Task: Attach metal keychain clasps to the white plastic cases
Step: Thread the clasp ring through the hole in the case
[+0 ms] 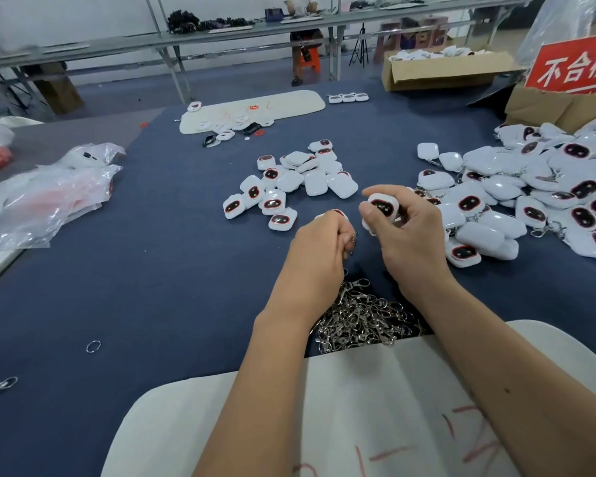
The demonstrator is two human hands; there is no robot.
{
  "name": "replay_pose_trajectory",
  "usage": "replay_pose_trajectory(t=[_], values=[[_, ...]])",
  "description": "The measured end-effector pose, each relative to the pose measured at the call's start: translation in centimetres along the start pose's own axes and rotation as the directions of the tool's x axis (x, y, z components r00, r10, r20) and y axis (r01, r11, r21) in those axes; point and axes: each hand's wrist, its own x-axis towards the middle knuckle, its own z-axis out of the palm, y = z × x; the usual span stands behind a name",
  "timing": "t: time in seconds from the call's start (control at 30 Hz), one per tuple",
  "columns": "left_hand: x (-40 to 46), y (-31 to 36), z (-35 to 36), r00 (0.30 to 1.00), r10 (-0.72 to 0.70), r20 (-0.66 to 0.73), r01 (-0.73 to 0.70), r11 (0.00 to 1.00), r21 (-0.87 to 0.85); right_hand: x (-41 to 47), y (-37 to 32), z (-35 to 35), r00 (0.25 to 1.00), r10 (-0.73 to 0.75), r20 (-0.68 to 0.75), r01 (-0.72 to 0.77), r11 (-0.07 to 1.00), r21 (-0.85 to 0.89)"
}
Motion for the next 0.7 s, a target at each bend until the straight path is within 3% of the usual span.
replay_pose_trajectory(t=[0.2, 0.33, 0.53, 0.7], values=[[-0.03, 0.24, 0.36, 1.000, -0.019, 0.011, 0.019, 1.000, -0.015, -0.05, 0.43, 0.35, 0.998, 0.059, 0.012, -0.058, 0.997, -0.043], [-0.07, 0.26, 0.35, 0.999, -0.016, 0.035, 0.016, 1.000, 0.000, 0.09, 0.45, 0.33, 0.989, 0.149, -0.013, -0.148, 0.986, 0.071], [0.02, 0.42, 0.47, 0.998, -0.014, 0.055, 0.014, 1.000, -0.002, 0.15, 0.25, 0.57, 0.982, 0.188, -0.033, -0.184, 0.977, 0.107], [-0.07, 0.64, 0.60, 0.998, -0.027, 0.055, 0.029, 0.999, -0.041, 0.08, 0.46, 0.60, 0.991, 0.122, -0.044, -0.124, 0.992, -0.031]])
